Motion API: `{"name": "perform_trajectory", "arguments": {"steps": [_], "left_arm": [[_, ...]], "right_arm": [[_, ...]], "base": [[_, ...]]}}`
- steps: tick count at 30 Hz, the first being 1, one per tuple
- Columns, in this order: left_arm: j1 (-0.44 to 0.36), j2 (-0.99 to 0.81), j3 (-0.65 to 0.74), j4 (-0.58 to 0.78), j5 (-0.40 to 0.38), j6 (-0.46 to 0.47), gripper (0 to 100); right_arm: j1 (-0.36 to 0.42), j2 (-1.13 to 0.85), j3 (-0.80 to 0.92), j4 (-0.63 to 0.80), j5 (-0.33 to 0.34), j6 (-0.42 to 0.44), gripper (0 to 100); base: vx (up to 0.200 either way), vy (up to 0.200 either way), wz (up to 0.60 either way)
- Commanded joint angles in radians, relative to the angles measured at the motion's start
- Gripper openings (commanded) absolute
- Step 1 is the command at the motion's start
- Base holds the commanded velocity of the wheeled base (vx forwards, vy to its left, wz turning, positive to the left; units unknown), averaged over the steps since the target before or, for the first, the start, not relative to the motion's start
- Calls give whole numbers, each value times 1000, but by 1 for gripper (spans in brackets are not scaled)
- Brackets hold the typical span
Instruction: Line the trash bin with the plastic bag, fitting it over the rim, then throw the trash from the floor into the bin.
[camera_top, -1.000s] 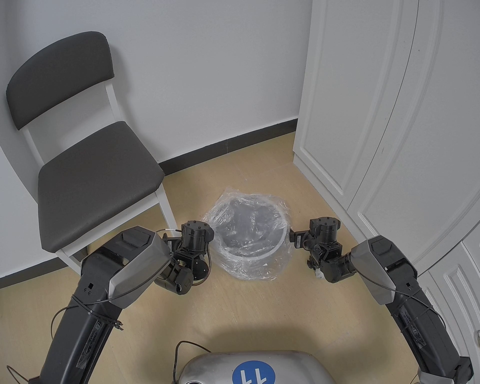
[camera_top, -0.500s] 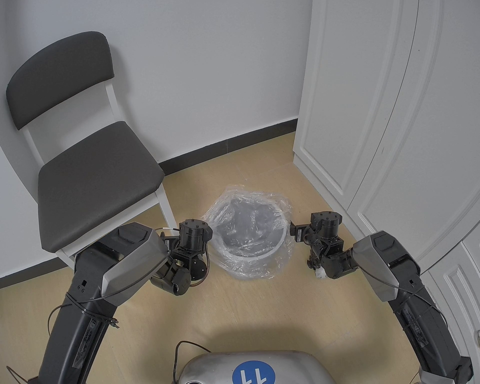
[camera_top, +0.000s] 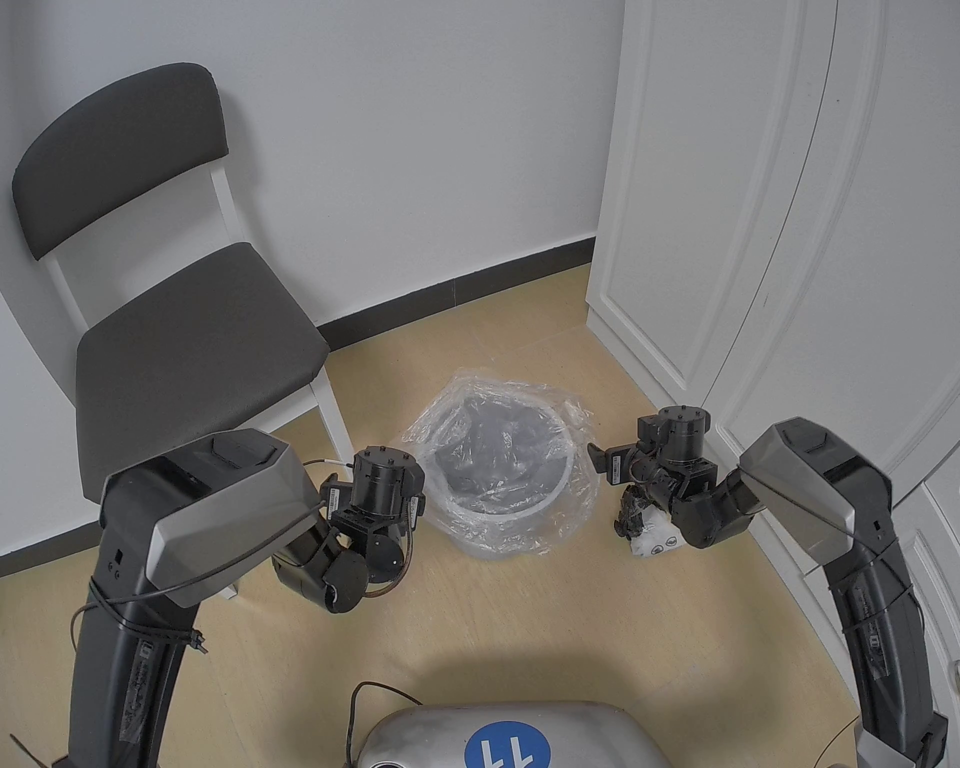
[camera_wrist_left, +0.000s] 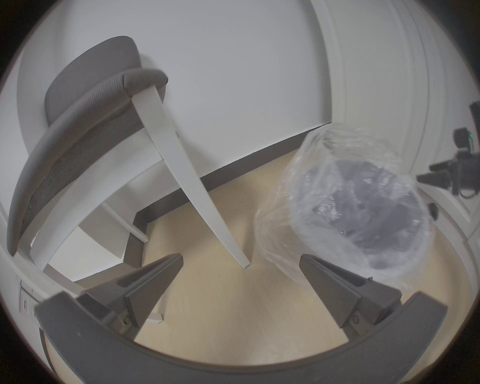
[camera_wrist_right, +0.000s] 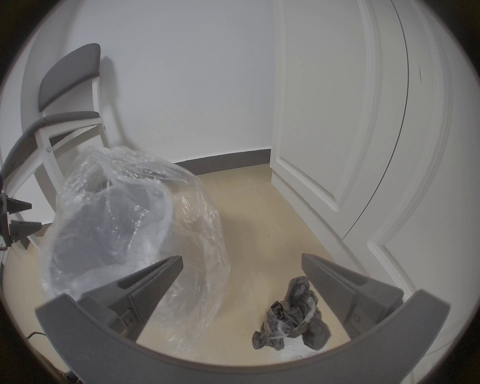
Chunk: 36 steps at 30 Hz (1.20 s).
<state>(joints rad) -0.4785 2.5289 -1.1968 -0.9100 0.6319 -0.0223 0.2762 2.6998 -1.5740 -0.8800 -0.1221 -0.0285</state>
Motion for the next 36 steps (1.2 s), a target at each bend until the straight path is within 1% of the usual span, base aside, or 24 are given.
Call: {"name": "perform_trajectory", "arguments": {"steps": [1, 2, 3, 5, 6, 8, 11, 12, 13, 15, 18, 20, 21, 22, 23, 25, 26, 27, 28, 30, 35, 36], "left_arm": [[-45, -168, 163, -43, -66, 27, 100], [-45, -168, 163, -43, -66, 27, 100], [-48, -200, 223, -46, -90, 42, 100], [-49, -243, 281, -78, -166, 56, 100], [-52, -263, 309, -122, -219, 55, 100], [-57, -285, 345, -217, -278, 56, 100], [-61, -295, 384, -346, -307, 70, 100], [-61, -295, 387, -351, -308, 71, 100], [-74, -314, 427, -417, -313, 104, 100], [-86, -348, 464, -441, -313, 150, 100], [-107, -429, 508, -417, -311, 211, 100], [-127, -481, 516, -372, -311, 209, 100], [-127, -481, 516, -372, -311, 209, 100], [-140, -521, 516, -336, -311, 203, 100], [-161, -572, 511, -277, -311, 168, 100], [-189, -604, 496, -214, -311, 111, 100], [-189, -604, 496, -214, -311, 111, 100], [-219, -633, 484, -155, -311, 50, 100], [-232, -642, 482, -138, -311, 30, 100], [-242, -650, 488, -133, -311, 18, 100], [-241, -633, 497, -155, -302, -8, 100], [-241, -630, 502, -165, -298, -14, 100]], "right_arm": [[-5, -210, 170, -20, 36, -18, 100], [-5, -210, 170, -20, 36, -18, 100], [1, -267, 229, -24, 36, -18, 100], [5, -327, 292, -34, 39, -18, 100], [5, -360, 325, -42, 44, -18, 100], [5, -406, 382, -54, 52, -21, 100], [3, -468, 462, -57, 50, -34, 100], [1, -471, 467, -57, 50, -36, 100], [-6, -509, 519, -62, 50, -56, 100], [-6, -563, 560, -60, 44, -62, 100], [3, -655, 640, -62, 39, -59, 100], [6, -712, 692, -60, 39, -59, 100], [6, -712, 692, -60, 39, -59, 100], [11, -742, 729, -59, 39, -56, 100], [17, -776, 792, -60, 39, -45, 100], [23, -799, 852, -63, 35, -19, 100], [23, -799, 852, -63, 35, -19, 100], [26, -839, 896, -62, 15, 24, 100], [29, -857, 910, -60, 2, 55, 100], [31, -885, 934, -60, -10, 99, 100], [14, -922, 964, -60, -10, 114, 100], [9, -925, 964, -60, -10, 114, 100]], "base": [[0, 0, 0], [0, 0, 0], [0, 0, 0], [0, 0, 0], [0, 0, 0], [0, 0, 0], [0, 0, 0], [0, 0, 0], [0, 0, 0], [0, 0, 0], [0, 0, 0], [0, 0, 0], [0, 0, 0], [0, 0, 0], [0, 0, 0], [0, 0, 0], [0, 0, 0], [0, 0, 0], [0, 0, 0], [0, 0, 0], [0, 0, 0], [200, 0, 0]]}}
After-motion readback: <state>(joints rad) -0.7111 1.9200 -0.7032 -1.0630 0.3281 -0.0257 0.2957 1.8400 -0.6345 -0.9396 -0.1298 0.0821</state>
